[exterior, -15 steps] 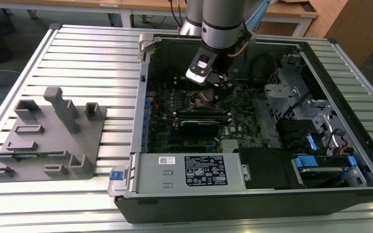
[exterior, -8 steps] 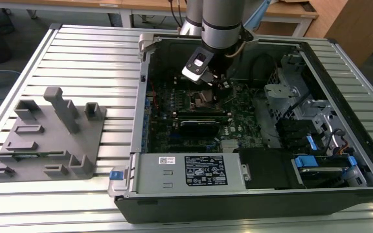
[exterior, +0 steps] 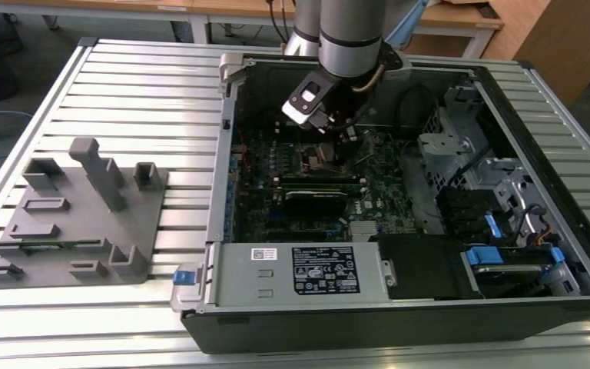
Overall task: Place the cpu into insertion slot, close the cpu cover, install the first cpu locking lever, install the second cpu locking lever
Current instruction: 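Place the cpu into insertion slot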
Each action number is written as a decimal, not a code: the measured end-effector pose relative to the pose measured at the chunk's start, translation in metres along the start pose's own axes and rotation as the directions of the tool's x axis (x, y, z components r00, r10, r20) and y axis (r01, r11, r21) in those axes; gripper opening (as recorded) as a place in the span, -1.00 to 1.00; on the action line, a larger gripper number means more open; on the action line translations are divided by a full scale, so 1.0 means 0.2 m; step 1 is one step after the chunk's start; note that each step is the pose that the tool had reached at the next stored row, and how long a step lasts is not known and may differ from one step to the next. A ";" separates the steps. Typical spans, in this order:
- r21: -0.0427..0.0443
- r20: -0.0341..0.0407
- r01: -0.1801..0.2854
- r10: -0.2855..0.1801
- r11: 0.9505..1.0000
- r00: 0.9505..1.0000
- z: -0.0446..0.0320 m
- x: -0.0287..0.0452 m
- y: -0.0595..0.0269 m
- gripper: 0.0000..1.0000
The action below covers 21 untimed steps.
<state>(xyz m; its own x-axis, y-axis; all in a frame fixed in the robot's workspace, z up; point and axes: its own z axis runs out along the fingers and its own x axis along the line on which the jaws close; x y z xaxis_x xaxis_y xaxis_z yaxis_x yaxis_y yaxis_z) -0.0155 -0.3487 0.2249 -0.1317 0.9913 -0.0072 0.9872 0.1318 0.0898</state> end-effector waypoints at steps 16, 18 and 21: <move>0.000 0.013 -0.134 0.134 0.991 0.991 0.003 0.000 0.000 0.07; 0.000 0.014 -0.141 0.141 0.990 0.990 0.003 0.000 0.000 0.07; 0.000 0.014 -0.142 0.142 0.990 0.990 0.003 0.000 0.000 0.07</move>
<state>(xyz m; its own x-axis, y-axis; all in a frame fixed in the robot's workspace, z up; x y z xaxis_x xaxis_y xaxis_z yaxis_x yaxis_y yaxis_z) -0.0155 -0.3487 0.2243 0.0108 0.9999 -0.0081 0.9959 -0.0100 0.0898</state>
